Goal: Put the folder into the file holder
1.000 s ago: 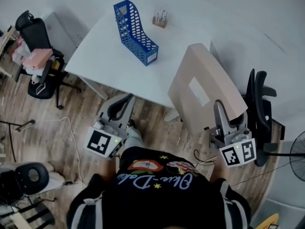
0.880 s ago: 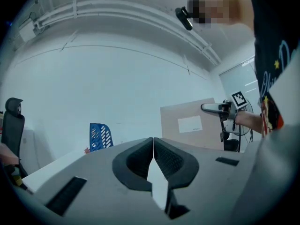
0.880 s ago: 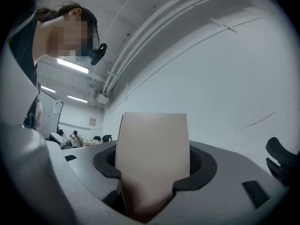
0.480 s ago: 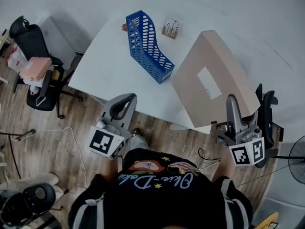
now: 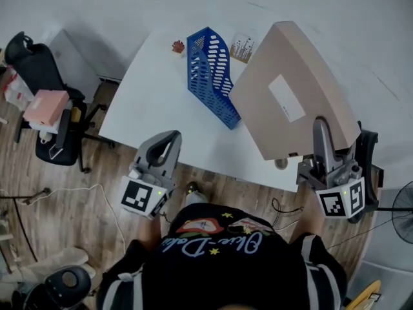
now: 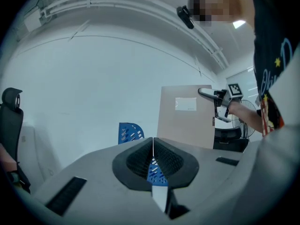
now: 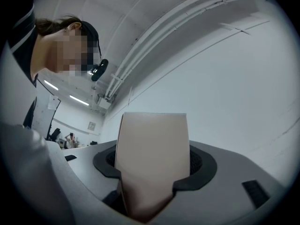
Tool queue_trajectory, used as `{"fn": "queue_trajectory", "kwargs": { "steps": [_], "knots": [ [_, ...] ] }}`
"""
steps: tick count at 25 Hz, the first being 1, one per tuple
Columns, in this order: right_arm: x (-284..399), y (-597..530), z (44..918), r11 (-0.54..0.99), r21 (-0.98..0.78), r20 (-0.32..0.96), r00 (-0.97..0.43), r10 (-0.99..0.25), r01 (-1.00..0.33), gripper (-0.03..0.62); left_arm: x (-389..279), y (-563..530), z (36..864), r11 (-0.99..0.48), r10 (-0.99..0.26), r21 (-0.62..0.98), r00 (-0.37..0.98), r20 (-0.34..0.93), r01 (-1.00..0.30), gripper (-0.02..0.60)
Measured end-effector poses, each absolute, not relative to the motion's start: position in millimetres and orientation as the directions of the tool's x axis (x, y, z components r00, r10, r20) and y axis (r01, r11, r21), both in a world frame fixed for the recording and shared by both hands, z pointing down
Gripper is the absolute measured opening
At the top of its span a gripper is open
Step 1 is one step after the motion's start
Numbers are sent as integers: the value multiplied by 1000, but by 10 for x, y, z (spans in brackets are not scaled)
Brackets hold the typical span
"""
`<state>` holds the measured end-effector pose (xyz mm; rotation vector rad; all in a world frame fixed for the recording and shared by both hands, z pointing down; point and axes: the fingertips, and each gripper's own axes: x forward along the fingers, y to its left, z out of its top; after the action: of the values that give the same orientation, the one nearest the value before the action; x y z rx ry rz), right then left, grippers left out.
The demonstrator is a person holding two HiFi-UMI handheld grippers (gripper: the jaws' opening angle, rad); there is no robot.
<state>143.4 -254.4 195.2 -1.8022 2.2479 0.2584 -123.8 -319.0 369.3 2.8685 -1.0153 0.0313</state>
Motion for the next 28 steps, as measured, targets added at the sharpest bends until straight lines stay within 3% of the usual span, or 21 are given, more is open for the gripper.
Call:
{"fn": "queue_trajectory", "kwargs": {
  "steps": [12, 28],
  "knots": [
    [1124, -3045, 1844, 207, 16, -314, -201, -928, -978, 270, -1570, -3672, 3682, -781, -617, 107, 787, 21, -615, 5],
    [1033, -3766, 1861, 356, 14, -335, -340, -879, -934, 270, -1846, -3833, 3626, -664, -743, 96, 669, 27, -742, 5]
  ]
}}
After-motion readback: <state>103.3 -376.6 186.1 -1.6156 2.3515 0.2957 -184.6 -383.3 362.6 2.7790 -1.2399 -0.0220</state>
